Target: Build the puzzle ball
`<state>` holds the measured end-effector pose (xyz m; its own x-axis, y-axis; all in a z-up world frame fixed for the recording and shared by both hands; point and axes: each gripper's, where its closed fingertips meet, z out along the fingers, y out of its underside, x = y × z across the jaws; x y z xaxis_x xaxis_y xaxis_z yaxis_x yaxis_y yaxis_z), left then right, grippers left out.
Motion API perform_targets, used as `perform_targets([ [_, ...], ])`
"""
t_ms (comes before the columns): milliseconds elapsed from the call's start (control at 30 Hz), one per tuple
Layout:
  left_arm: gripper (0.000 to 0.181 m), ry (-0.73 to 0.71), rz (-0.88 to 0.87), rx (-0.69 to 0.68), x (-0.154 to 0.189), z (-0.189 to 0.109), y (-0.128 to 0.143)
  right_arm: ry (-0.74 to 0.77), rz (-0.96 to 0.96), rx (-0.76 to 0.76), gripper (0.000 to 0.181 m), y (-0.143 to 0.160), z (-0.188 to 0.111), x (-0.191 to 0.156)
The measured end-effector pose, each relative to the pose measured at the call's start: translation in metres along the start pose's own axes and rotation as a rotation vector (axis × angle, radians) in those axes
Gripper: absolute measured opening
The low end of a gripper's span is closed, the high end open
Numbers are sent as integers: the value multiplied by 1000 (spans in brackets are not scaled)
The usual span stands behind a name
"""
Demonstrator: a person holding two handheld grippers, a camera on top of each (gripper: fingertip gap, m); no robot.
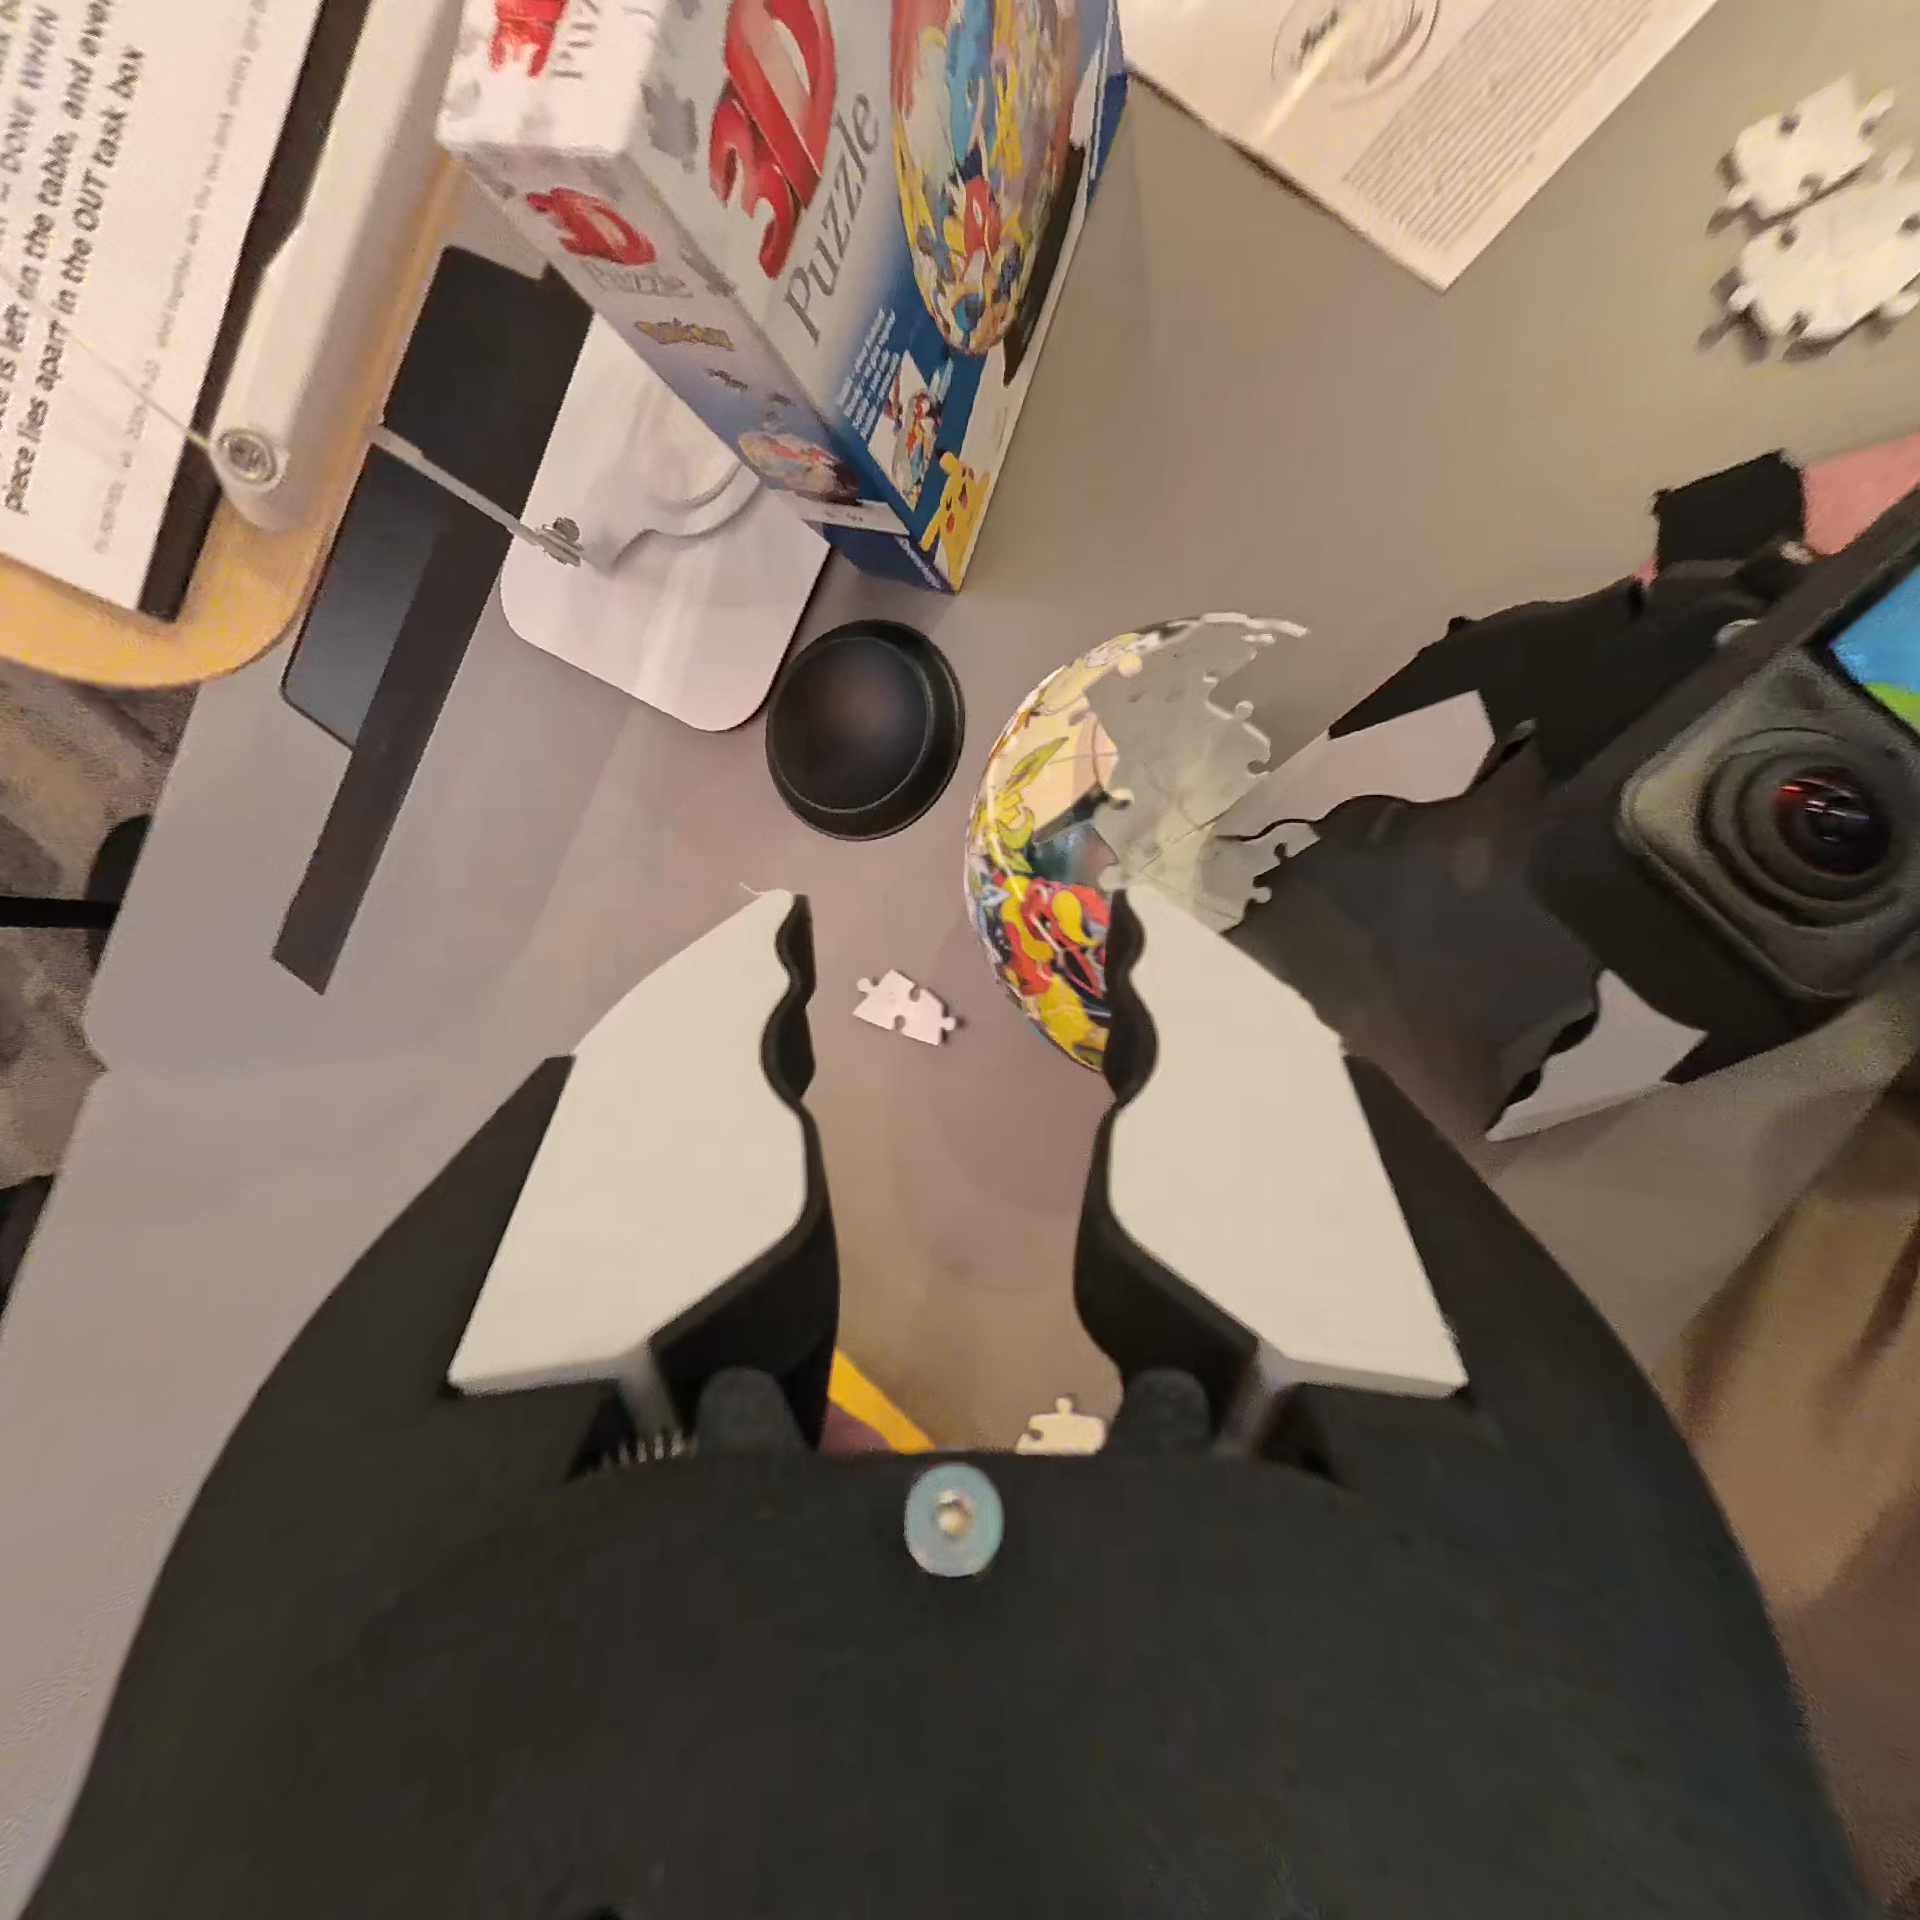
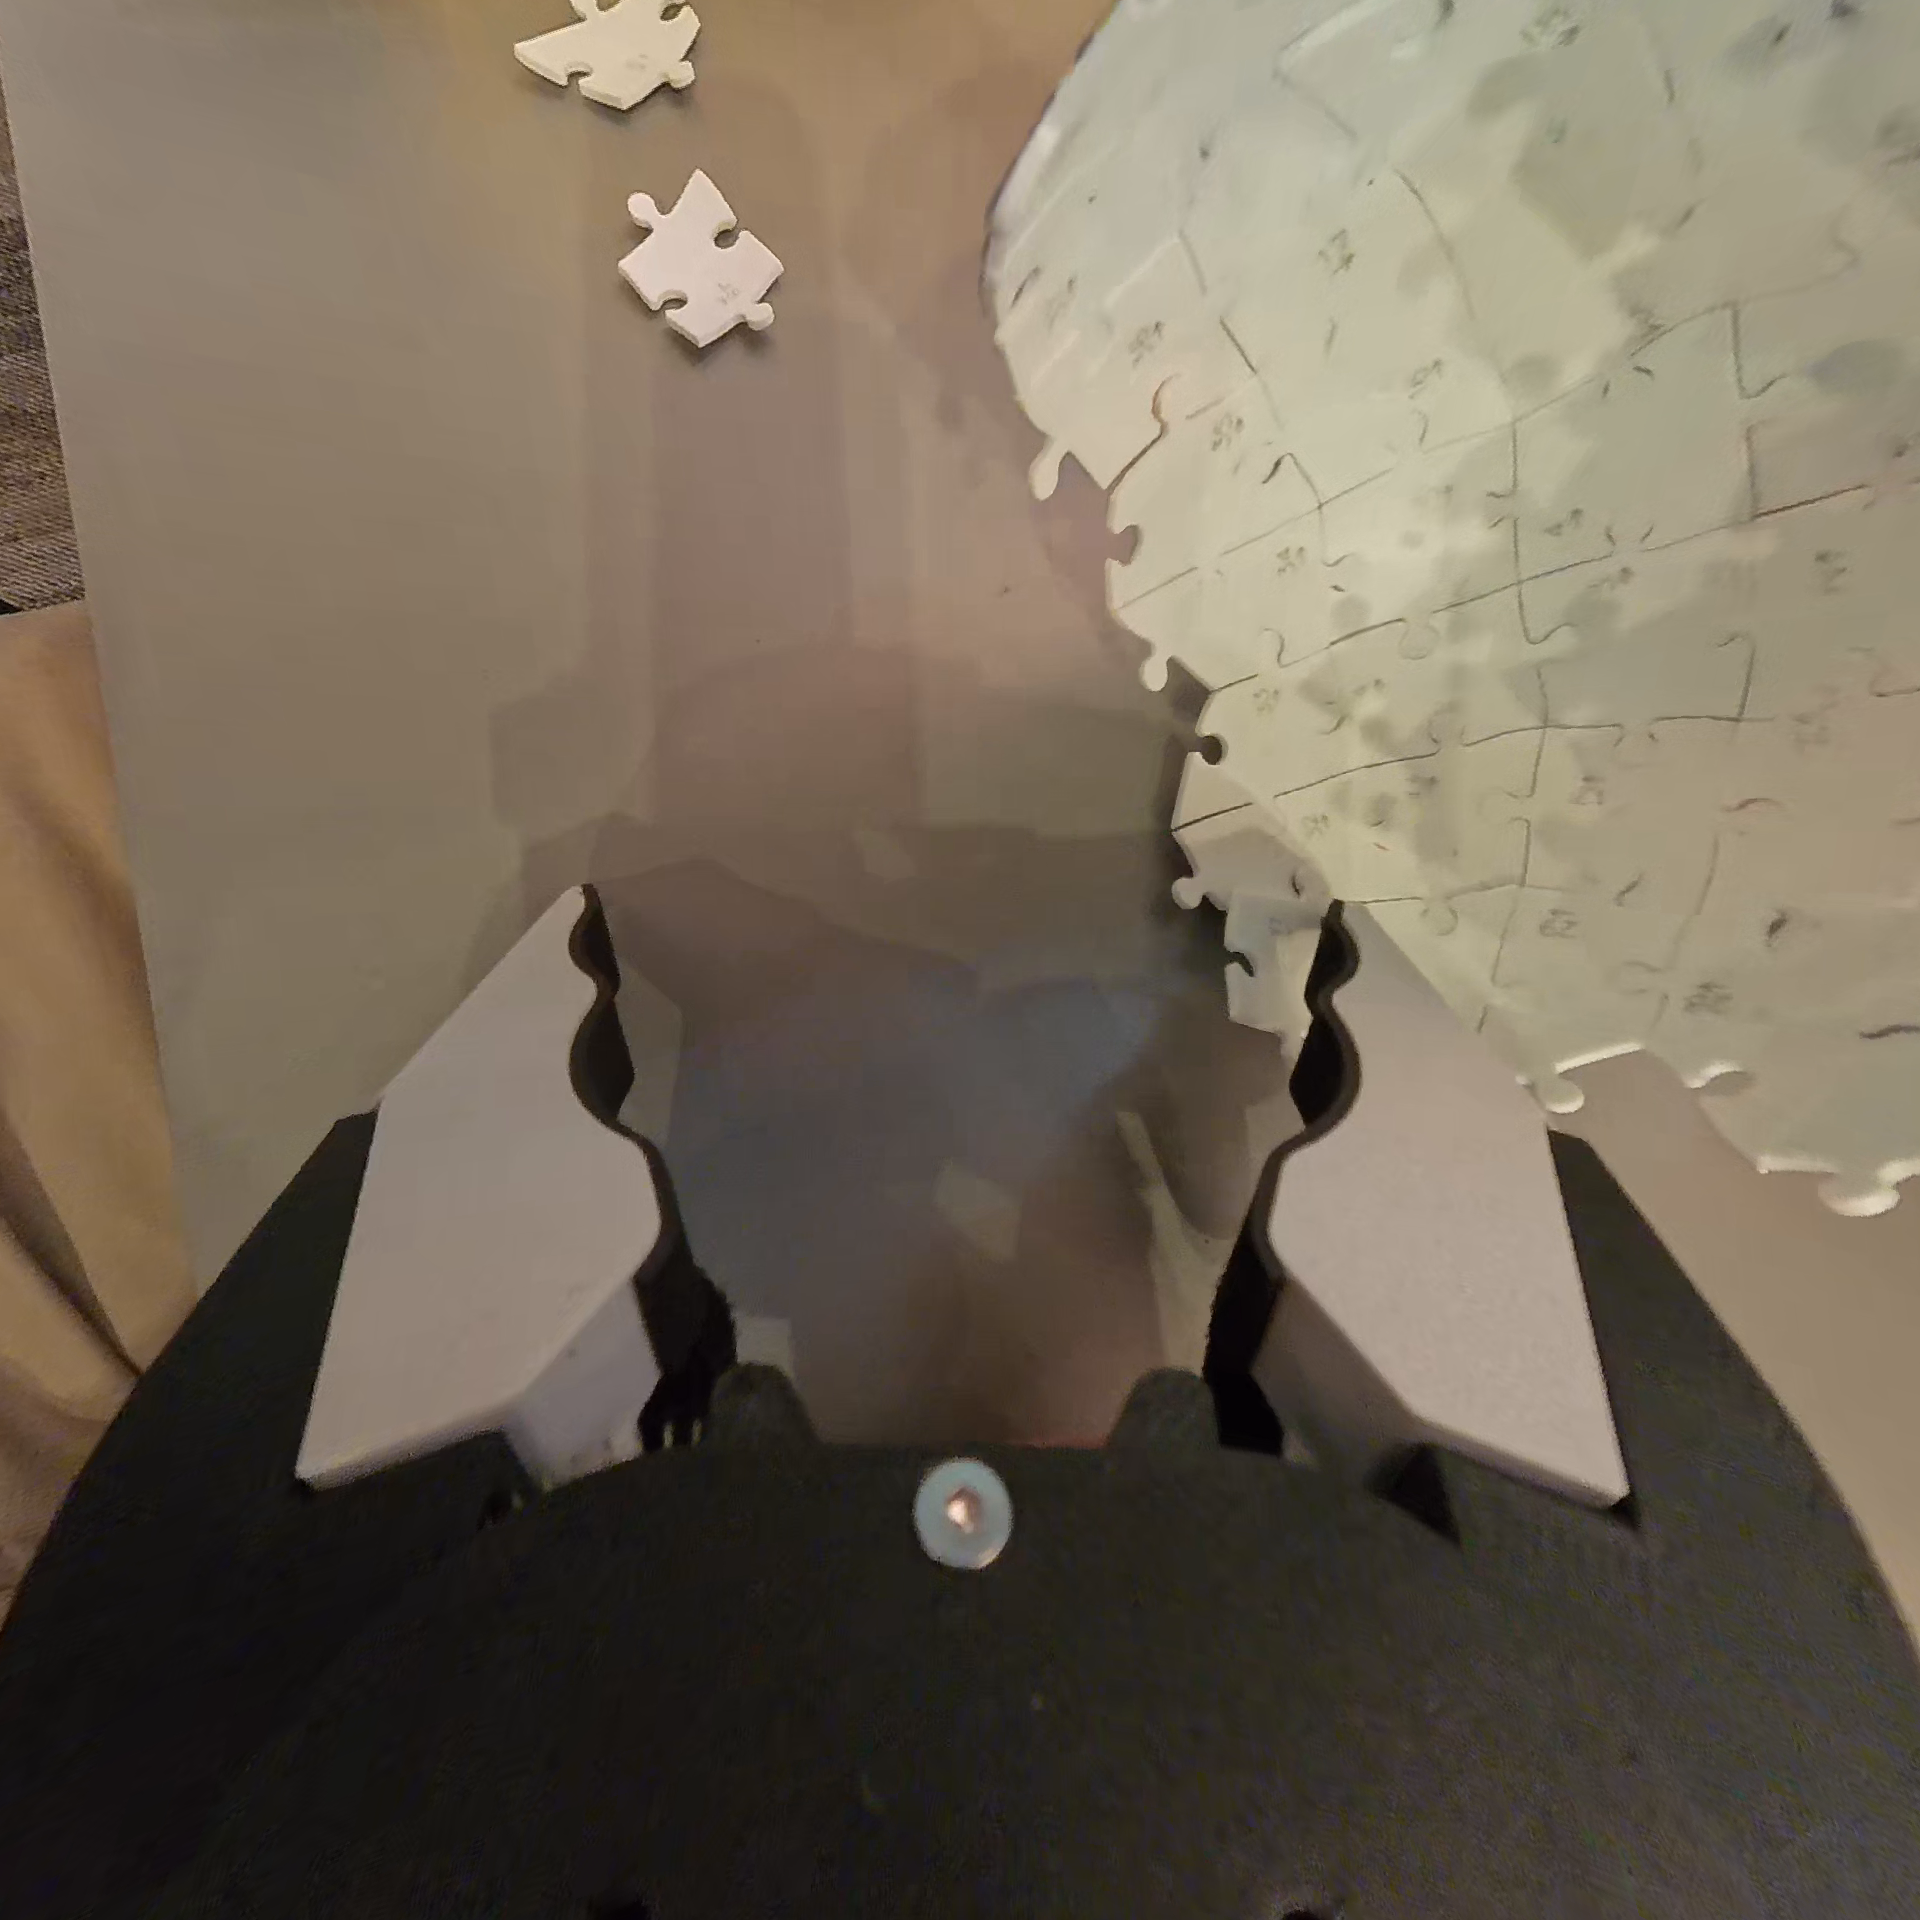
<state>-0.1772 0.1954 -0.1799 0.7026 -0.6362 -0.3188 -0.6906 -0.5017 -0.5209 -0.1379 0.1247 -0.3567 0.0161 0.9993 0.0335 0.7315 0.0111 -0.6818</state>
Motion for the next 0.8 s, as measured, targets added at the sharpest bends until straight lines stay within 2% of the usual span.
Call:
perform_targets([
  [100,53,41,-124,92,5,-7,9,-5,-5,-1,130,1,-1,0],
  [233,54,112,-346,202,15,-6,40,-8,-8,-3,130,2,-1,-1],
  [367,55,130,-514,211,28,9,86,-13,-16,-5,131,2,-1,-1],
  [433,58,166,-554,215,41,17,99,-17,-21,-7,131,3,-2,-2],
  [533,65,235,-565,205,68,32,105,-25,-26,-12,133,4,-2,-3],
  [800,65,205,-580,244,73,65,96,-45,-50,-20,134,5,-4,-6],
])
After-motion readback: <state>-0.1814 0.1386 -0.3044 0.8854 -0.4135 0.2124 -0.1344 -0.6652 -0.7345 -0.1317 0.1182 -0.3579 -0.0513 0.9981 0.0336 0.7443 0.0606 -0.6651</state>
